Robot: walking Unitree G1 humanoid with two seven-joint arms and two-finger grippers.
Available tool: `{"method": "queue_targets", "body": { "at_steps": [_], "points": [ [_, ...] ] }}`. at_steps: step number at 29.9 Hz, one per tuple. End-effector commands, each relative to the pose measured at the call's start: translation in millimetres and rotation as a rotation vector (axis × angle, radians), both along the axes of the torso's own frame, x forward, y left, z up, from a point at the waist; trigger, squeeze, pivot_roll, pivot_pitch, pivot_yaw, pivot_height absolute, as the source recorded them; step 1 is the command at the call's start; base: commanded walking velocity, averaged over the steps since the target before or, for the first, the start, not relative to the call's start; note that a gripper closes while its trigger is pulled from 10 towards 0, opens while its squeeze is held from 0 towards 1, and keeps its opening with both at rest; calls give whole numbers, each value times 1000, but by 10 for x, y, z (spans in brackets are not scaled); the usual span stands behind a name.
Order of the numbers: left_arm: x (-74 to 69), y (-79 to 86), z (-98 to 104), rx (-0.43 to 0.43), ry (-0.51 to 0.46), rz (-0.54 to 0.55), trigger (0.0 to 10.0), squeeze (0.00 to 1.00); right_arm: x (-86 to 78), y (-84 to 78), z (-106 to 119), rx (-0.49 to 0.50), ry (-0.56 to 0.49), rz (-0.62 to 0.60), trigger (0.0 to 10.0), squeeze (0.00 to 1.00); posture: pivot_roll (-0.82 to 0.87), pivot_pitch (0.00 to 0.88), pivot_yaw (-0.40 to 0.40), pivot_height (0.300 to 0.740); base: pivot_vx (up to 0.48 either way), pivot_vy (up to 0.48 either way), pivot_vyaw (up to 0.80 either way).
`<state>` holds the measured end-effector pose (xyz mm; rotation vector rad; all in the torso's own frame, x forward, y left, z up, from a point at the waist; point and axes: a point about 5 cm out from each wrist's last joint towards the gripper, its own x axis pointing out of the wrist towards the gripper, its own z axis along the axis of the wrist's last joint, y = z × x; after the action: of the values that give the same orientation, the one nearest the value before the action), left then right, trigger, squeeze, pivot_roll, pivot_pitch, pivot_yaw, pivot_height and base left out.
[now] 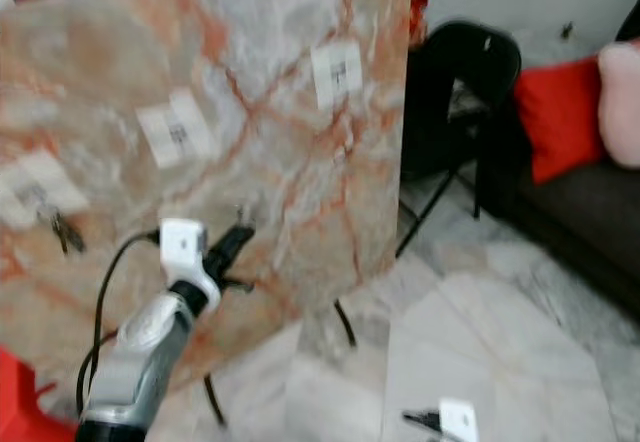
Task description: Hang keys on a hook
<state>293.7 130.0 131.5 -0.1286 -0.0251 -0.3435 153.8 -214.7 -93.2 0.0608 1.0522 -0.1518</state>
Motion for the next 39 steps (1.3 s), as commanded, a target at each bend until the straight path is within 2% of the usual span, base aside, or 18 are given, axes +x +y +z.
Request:
{"method": "queue_targets", "body": {
  "at_steps": [1,11,22,33,39],
  "points": [
    [-5,93,34,-1,-16,22,10000,0,29,117,-9,30,-6,9,10000,0,-51,0,33,734,0,0,0],
    [-1,83,49,-17,-11,21,10000,0,32,121,-8,35,-15,-5,10000,0,-50,0,36,734,0,0,0],
    [6,64,66,-6,-15,7,10000,0,28,129,-11,37,-12,-6,10000,0,-48,0,40,734,0,305,0],
    [1,11,45,8,-6,-21,10000,0,21,126,-14,36,-11,-9,10000,0,-50,0,41,734,0,0,0],
    [-3,-19,64,24,-25,-44,10000,0,20,125,-14,36,-11,-8,10000,0,-50,0,41,734,0,197,0]
  ]
}}
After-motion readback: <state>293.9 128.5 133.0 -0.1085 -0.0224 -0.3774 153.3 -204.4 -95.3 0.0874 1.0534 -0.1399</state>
